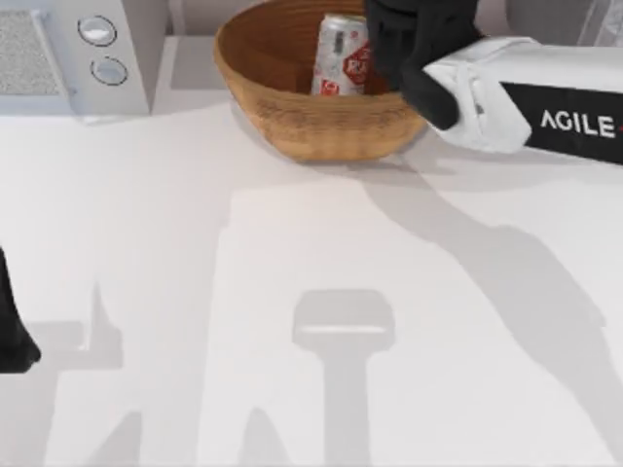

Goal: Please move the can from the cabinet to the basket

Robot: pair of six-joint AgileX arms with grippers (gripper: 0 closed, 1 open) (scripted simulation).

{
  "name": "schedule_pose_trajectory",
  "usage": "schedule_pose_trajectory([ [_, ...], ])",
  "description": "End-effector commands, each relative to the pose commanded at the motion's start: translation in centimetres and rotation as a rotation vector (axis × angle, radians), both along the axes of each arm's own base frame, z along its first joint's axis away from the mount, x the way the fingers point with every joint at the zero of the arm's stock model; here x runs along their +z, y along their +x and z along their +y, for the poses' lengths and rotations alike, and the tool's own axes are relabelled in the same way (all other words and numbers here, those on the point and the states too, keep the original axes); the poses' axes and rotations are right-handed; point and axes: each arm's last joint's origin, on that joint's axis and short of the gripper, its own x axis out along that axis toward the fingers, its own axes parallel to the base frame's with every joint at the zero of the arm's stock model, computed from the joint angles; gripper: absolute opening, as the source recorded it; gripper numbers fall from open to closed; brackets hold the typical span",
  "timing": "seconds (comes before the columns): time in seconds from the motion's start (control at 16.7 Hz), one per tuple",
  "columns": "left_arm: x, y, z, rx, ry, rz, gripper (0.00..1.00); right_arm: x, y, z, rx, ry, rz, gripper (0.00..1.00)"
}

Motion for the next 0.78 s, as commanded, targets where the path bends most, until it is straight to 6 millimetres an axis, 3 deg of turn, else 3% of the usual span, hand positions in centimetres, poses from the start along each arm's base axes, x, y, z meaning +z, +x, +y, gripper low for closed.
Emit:
schedule_pose_trajectory([
  [0.24,0.0,0.0,0.0,0.0,0.0,0.0,1.0,3.9,-4.2,-7.1,0.049,-0.002,0.015,1.0],
  [0.48,0.0,0.0,0.0,0.0,0.0,0.0,1.0,6.5,-12.5,-15.2,0.086,0.005,0.013,1.0],
  [0.6,0.0,0.0,0.0,0.0,0.0,0.0,1.0,6.2,-17.4,-18.7,0.091,0.009,0.006,1.0],
  [0.78,0.0,0.0,0.0,0.0,0.0,0.0,1.0,3.4,-24.1,-22.4,0.08,0.012,-0.007,1.0],
])
